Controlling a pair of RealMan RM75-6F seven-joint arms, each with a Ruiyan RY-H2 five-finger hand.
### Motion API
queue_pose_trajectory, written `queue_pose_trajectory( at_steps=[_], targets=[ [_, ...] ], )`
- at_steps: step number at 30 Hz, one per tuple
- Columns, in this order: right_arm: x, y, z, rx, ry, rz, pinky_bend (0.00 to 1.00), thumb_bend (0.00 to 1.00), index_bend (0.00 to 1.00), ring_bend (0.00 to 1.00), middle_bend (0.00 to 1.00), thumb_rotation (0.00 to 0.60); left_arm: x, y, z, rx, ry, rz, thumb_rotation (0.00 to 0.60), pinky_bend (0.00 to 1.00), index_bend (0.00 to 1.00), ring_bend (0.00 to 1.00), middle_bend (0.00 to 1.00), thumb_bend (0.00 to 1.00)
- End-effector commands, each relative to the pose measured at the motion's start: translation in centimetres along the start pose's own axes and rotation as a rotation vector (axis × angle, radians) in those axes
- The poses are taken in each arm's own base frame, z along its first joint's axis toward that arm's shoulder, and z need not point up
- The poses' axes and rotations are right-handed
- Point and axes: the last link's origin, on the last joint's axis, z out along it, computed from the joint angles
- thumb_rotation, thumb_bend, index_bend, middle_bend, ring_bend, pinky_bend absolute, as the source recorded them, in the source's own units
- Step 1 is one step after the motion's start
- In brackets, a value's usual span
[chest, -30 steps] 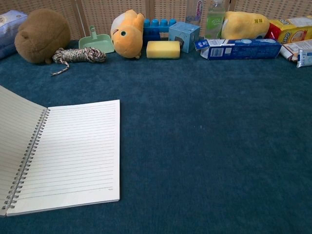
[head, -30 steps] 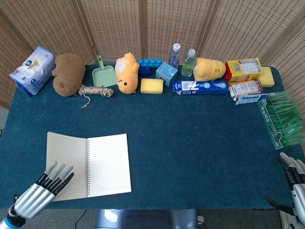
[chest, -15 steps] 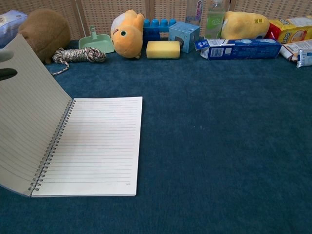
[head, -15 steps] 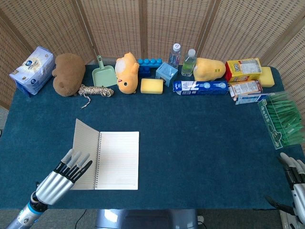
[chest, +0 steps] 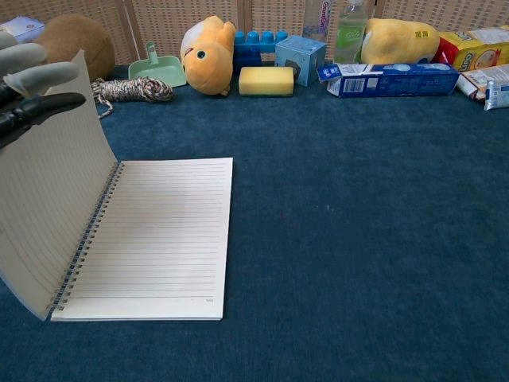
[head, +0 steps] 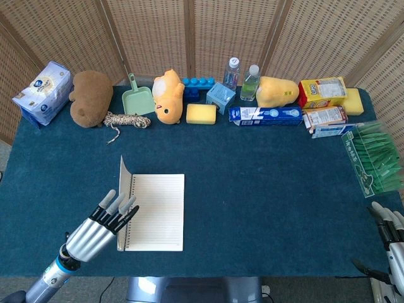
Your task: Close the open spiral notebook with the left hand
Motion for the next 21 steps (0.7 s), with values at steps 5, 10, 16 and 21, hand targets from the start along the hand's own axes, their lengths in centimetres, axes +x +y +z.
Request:
queue_pose_trajectory(
  at_steps=[5, 10, 16, 21],
  targets=[
    [-0.1, 0.1, 0.1, -0.006, -0.006, -0.002, 0.0, 0.0, 0.0, 0.0, 0.0, 0.6, -0.7, 0.8, 3.1, -0.012, 0.034, 0.018, 0.6, 0.04, 0.01, 0.0, 0.0, 0.37],
    [-0.1, 0.0, 0.2, 0.001, 0.004, 0.003, 0.0, 0.0, 0.0, 0.0, 0.0, 0.6, -0.9, 1.4, 4.5, -0.003, 0.043, -0.002, 0.6, 0.04, 0.0, 0.0, 0.0, 0.37],
    [-0.1, 0.1, 0.2, -0.002, 0.0, 0.002, 0.0, 0.0, 0.0, 0.0, 0.0, 0.6, -1.6, 2.7, 5.0, 0.009, -0.015, -0.056, 0.6, 0.04, 0.0, 0.0, 0.0, 0.37],
    [-0.2, 0.1, 0.2, -0.001, -0.003, 0.0, 0.0, 0.0, 0.0, 0.0, 0.0, 0.6, -2.1, 3.2, 5.0, 0.021, -0.064, -0.088, 0.6, 0.04, 0.0, 0.0, 0.0, 0.36]
  ],
)
